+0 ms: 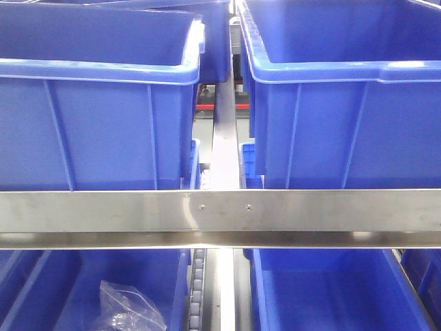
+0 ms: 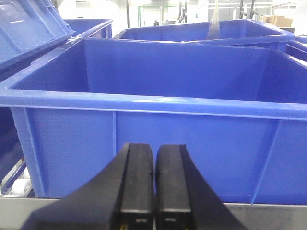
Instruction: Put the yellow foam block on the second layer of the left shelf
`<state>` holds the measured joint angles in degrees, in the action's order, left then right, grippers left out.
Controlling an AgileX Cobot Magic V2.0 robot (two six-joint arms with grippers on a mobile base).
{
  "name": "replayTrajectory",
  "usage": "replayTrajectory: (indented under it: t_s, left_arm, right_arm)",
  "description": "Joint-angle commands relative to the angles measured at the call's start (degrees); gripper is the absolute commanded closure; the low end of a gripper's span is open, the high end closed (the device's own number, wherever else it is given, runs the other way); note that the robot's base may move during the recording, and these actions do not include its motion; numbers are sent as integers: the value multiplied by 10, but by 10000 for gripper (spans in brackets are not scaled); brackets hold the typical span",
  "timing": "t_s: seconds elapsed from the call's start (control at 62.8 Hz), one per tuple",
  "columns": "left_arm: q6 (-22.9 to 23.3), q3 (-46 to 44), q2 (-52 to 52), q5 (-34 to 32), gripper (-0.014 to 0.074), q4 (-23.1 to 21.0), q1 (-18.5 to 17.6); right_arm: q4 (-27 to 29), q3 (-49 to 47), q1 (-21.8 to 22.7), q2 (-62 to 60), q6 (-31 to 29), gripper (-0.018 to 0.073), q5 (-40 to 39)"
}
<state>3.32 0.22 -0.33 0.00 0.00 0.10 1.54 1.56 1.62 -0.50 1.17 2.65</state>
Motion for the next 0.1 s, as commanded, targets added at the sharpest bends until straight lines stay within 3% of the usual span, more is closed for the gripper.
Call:
replayTrajectory:
  t_s: [0.0,0.08]
  left_arm:
    - [2,15,-9,-46,472,-3,-1]
    - [2,15,-9,-46,472,-3,-1]
  right_arm:
    - [-7,-10,-1,-12,-4,504,-55]
    - [-7,-10,-1,-12,-4,504,-55]
